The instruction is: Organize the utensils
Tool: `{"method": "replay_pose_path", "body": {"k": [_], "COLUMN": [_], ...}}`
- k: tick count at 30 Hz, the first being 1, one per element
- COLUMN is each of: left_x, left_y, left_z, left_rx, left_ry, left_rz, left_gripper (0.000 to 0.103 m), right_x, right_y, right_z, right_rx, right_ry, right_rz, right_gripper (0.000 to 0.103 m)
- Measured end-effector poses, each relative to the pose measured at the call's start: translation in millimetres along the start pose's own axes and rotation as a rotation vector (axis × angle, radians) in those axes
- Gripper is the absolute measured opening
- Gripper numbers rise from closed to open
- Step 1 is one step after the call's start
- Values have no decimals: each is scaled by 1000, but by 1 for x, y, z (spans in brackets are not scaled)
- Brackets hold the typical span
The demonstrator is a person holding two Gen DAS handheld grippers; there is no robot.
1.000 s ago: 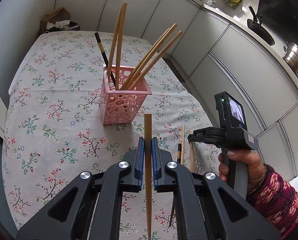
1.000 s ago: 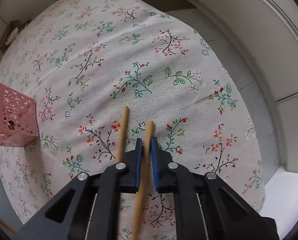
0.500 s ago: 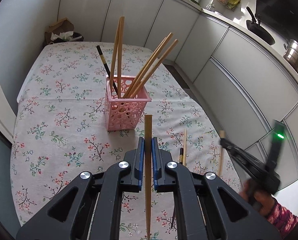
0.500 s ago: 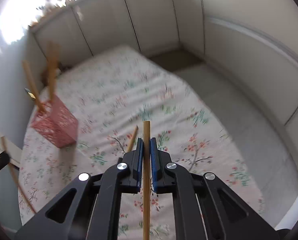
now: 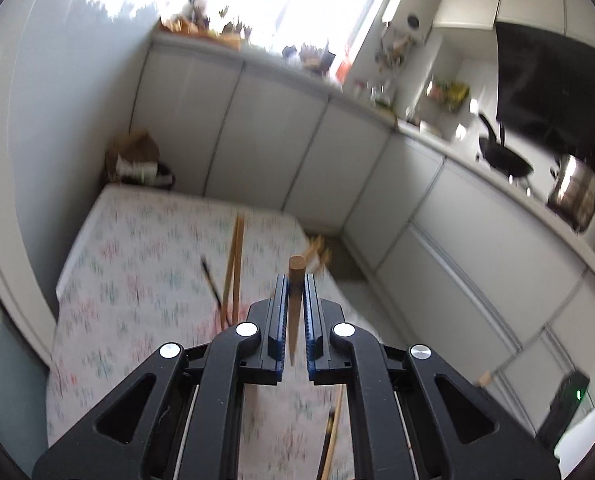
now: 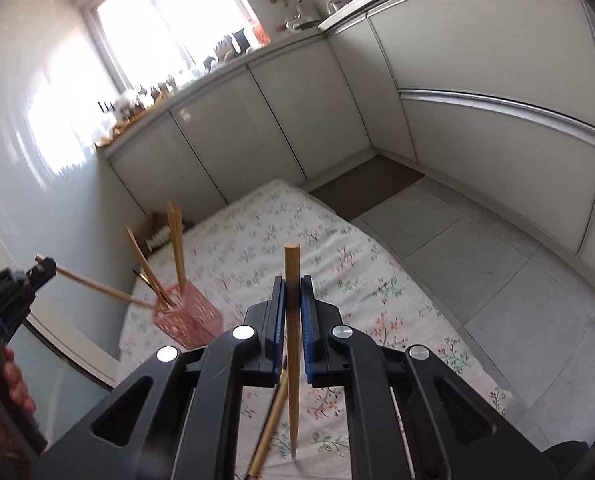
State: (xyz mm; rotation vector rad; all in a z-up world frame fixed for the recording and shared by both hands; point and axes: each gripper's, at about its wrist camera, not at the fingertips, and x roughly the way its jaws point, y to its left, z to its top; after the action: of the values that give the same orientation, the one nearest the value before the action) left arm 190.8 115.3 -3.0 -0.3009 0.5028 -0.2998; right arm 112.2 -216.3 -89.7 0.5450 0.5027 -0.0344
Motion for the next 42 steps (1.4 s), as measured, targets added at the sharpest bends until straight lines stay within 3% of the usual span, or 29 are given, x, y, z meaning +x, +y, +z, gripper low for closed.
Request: {"method": "replay_pose_path", "body": {"k": [7,16,20,22,24,28,30,33,42], "left_x": [10,22,16,26,60,143,166,189,214], "left_y": [-14,-9,7,36,74,137,160,176,174], "left_z": [44,47,46,38,17,-52,-80,-97,-86], "left_rx": [64,80,31,-64,-117,-141,-194,-224,-243], "left_ry": [-62,-65,-44,48,254,652,742,743,683], "left_rz": [59,97,119,158,223,357,368,383,358], "left_gripper": [7,7,7,8,35,38,38,38,43], "right_x": [-7,2,2,1,2,7,11,15,31], "right_y": [2,1,3,4,2,0,-2,-3,-11], "right_z": [27,34,36,36,36,32,31,30,27], "right_rx": [4,-3,-6,-10,-7,7,8,-5,5], "right_ry": [-48,-51,-45,-47,-43,-17,-7,10,45], "right_rz": [27,28,33,34,38,44,41,29,-3], "right_gripper": [8,8,8,8,8,8,8,8,8]}}
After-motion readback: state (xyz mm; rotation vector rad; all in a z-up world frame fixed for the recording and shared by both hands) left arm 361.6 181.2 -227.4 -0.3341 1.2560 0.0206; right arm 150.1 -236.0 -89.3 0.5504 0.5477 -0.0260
